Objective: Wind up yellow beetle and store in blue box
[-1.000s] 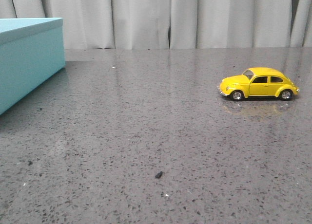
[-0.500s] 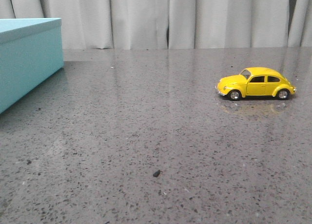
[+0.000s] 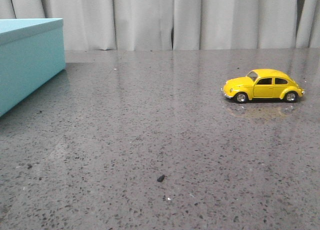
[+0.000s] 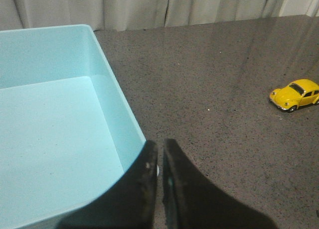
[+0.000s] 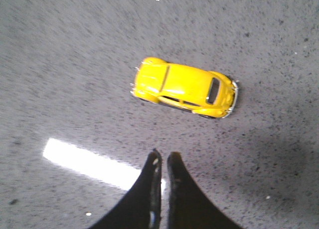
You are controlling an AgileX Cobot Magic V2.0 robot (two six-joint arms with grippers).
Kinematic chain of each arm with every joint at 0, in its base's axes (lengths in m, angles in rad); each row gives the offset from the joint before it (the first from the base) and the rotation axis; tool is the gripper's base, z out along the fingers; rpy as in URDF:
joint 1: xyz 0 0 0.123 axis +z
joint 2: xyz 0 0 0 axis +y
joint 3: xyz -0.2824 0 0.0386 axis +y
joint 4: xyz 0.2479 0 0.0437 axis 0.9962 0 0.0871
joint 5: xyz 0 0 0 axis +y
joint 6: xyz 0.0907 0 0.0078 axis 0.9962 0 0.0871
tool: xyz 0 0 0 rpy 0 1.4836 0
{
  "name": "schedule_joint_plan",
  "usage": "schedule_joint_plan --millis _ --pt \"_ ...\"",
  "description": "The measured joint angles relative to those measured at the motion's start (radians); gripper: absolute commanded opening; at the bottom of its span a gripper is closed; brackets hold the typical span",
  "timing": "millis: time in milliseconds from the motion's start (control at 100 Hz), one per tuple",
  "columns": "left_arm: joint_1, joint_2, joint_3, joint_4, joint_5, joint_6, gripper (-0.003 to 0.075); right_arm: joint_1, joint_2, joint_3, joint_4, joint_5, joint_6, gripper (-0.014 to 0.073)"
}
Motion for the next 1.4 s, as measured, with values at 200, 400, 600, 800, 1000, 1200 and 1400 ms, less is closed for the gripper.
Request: schedule_joint_plan --millis 200,400,600,800,1000,1200,1400 --pt "-0.004 0.000 0.000 0.000 0.000 0.000 -0.0019 0.083 0.145 -0.097 -0.066 -0.004 0.049 -0.0048" --pt "-0.004 0.000 0.000 0.000 0.002 0.004 -0.0019 0.085 0.233 -0.134 -0.074 -0.008 0.054 -0.0048" --pt "-0.004 0.000 0.000 0.000 0.002 0.006 -0.0019 0.085 0.300 -0.138 -0.074 -0.012 0.054 -0.0048" --pt "-0.004 0.000 0.000 0.000 0.002 0.006 -0.0019 0.085 0.343 -0.138 -0.074 -0.017 0.054 -0.0048" --pt "-0.004 0.000 0.000 0.000 0.004 0.006 -0.0019 0.085 0.353 -0.140 -0.074 -0.019 0.054 -0.0048" --pt "-0.004 0.000 0.000 0.000 0.004 0.006 -0.0019 0.081 0.353 -0.140 -0.076 -0.036 0.054 -0.0048" --pt "-0.004 0.000 0.003 0.000 0.004 0.006 -0.0019 0.055 0.353 -0.140 -0.076 -0.046 0.054 -0.0048"
